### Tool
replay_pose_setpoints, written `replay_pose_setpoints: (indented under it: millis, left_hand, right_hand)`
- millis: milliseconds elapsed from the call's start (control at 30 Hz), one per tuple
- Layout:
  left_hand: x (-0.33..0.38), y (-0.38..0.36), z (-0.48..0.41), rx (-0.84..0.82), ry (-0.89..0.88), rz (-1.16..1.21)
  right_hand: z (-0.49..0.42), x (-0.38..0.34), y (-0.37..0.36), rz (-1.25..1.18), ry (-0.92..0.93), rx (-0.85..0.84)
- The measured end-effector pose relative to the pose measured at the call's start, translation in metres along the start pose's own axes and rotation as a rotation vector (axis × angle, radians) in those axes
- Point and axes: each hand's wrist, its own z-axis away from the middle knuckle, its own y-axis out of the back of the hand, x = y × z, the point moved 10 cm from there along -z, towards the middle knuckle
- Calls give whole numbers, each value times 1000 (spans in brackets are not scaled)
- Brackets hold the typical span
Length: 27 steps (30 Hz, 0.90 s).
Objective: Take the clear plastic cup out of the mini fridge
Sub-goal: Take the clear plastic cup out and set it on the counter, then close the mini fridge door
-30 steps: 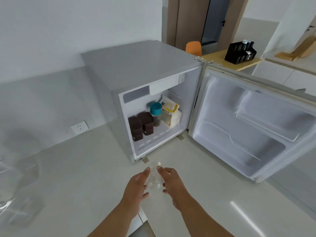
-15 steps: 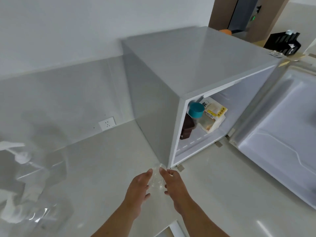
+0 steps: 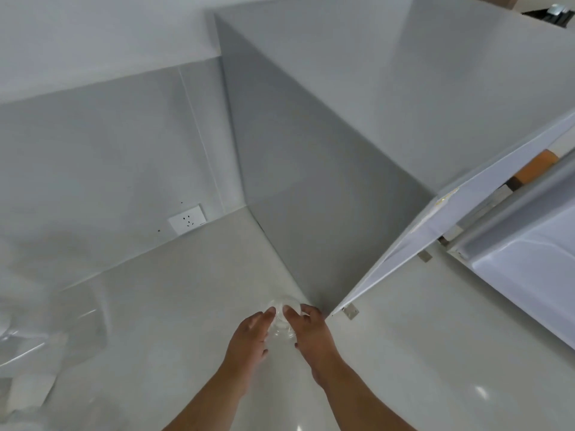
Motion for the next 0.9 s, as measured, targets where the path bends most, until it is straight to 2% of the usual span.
replay_pose_setpoints:
  millis: [133,367,600,800,900]
  left_hand:
    - [7,-5,-2,-31,-26,-66]
    - [17,9,10,59,-66,-181]
    - [30,8,59,266,-262,-477]
    - [50,-97,111,62,-424,-698]
    - [85,-165,146,-38,-595,-762]
  right_hand:
    - [0,0,0,24,11,-6]
    - [12,-1,13,102,40,-15]
    - [56,7,86,308,112,71]
    - [117,-29,188,457,304,263]
    - [152,-67,237,475,398,356]
